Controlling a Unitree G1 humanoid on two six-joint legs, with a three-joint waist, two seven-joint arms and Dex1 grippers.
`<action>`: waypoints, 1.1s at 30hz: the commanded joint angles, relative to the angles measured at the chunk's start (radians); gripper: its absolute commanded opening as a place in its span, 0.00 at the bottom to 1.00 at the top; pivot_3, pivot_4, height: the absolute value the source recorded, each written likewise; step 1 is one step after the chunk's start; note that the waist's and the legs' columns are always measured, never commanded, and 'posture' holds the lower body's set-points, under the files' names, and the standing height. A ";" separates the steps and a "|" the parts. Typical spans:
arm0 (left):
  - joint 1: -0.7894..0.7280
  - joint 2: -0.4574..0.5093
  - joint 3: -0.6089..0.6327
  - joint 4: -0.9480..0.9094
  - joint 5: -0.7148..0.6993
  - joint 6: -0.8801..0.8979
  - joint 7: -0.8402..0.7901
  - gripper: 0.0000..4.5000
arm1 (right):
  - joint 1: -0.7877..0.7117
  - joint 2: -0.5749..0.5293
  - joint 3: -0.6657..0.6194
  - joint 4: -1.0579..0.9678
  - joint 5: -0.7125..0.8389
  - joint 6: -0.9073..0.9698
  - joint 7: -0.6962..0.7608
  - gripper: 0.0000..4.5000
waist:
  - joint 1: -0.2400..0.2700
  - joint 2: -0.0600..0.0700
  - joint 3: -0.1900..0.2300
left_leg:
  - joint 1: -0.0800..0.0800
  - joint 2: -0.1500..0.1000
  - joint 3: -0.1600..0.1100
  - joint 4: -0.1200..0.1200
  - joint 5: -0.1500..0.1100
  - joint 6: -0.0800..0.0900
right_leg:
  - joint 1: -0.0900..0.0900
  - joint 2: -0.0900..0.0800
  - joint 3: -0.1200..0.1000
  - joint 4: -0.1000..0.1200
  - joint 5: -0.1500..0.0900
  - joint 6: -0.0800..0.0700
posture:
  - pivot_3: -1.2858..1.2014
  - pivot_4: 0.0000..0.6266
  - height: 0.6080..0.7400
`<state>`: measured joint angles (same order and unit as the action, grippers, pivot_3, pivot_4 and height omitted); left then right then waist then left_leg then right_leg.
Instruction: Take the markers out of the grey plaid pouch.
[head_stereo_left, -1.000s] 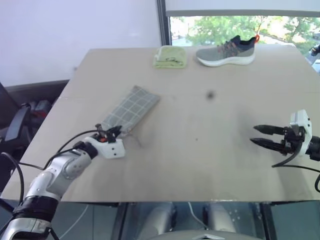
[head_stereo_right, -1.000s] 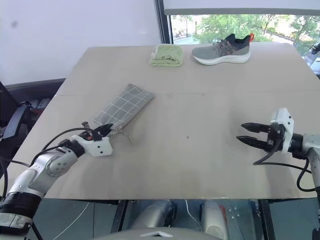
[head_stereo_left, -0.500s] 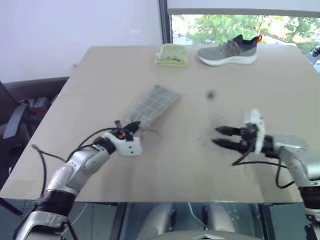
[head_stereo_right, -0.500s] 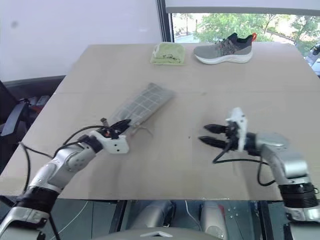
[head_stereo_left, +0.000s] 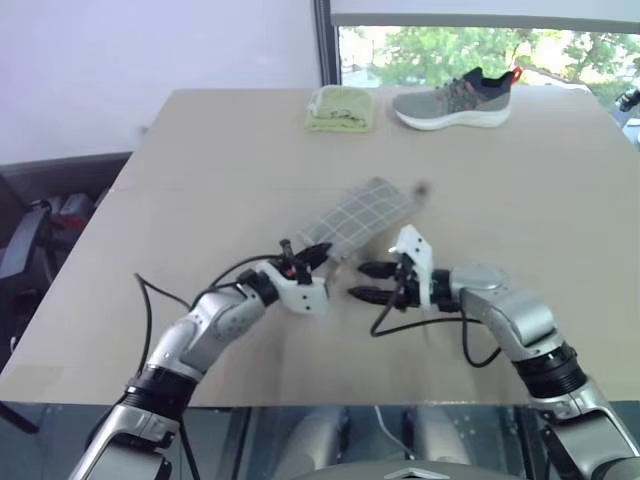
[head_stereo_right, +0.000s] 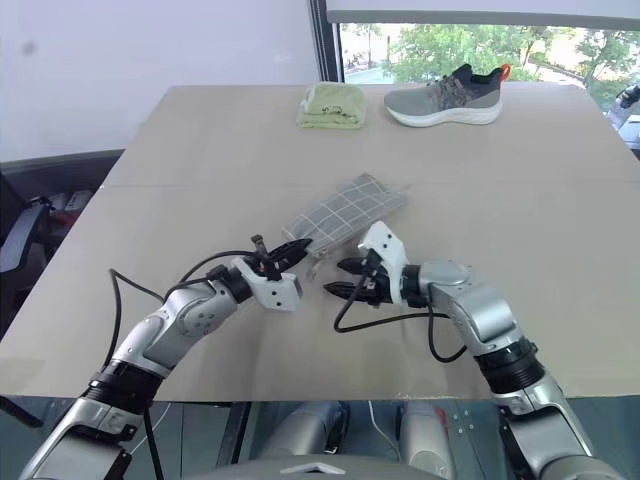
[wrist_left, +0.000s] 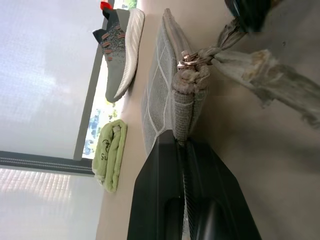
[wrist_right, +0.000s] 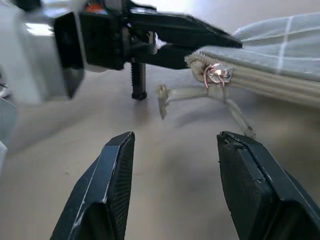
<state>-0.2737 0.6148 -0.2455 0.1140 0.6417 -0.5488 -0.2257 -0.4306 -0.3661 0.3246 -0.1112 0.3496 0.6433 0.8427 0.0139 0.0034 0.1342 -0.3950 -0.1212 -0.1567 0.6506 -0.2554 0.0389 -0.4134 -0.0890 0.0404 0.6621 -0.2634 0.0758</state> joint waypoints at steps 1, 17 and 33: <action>-0.004 -0.008 -0.036 0.006 -0.008 -0.028 -0.013 0.02 | -0.035 0.004 0.013 0.011 -0.050 -0.023 -0.026 0.59 | -0.001 0.000 0.000 | 0.000 0.000 0.000 0.000 0.000 0.000 | 0.000 0.000 0.000 0.000 0.000 0.000 | 0.52 0.24 1.00; 0.022 0.018 -0.021 -0.001 -0.049 -0.042 -0.039 0.02 | -0.026 -0.078 -0.063 -0.096 -0.039 -0.028 -0.024 0.59 | -0.014 0.000 0.000 | 0.000 0.001 0.000 0.000 0.000 0.000 | 0.000 -0.001 0.001 0.001 0.000 0.000 | 0.52 0.24 1.00; 0.023 0.010 -0.017 -0.007 -0.071 -0.043 -0.056 0.00 | -0.104 0.008 -0.015 0.026 -0.048 -0.013 0.037 0.02 | -0.026 0.000 0.000 | 0.000 0.001 0.000 0.001 0.000 0.000 | 0.000 0.000 0.000 0.001 0.000 0.000 | 0.52 0.24 1.00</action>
<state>-0.2694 0.6298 -0.2448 0.1222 0.5857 -0.5789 -0.2685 -0.5288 -0.3553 0.3338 -0.0375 0.2679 0.6249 0.8525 -0.0117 0.0031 0.1339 -0.3950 -0.1206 -0.1568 0.6511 -0.2553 0.0389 -0.4136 -0.0888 0.0406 0.6629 -0.2634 0.0758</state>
